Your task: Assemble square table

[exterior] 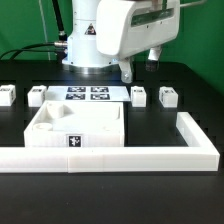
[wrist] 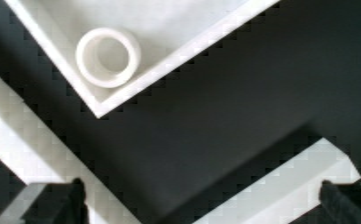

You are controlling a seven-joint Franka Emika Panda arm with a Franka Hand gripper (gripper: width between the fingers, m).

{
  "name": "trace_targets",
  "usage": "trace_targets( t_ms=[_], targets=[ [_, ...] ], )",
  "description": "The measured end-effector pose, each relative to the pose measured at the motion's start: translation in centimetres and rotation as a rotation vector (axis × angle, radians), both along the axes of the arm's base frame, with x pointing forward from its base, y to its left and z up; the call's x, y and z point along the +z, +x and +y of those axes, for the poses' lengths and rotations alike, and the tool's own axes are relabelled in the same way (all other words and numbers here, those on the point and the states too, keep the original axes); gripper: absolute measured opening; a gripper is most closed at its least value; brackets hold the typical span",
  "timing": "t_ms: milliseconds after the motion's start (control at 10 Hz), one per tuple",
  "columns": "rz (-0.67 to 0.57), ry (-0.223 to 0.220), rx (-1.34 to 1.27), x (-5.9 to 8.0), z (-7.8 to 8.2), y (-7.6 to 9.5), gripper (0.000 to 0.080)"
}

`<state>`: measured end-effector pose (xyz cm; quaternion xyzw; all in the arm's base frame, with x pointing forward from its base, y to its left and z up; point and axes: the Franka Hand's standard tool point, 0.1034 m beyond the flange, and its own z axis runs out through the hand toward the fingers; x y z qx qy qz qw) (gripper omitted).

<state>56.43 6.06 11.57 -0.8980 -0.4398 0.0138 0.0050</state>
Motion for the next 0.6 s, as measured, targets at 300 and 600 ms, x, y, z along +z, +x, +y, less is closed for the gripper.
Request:
trace_targets(
  t_ms=[300,600],
  targets=[
    [0.0,0.0,0.0,-0.01,0.0,0.0,0.065],
    [0.0,0.0,0.0,-0.01,0.0,0.0,0.065]
  ],
)
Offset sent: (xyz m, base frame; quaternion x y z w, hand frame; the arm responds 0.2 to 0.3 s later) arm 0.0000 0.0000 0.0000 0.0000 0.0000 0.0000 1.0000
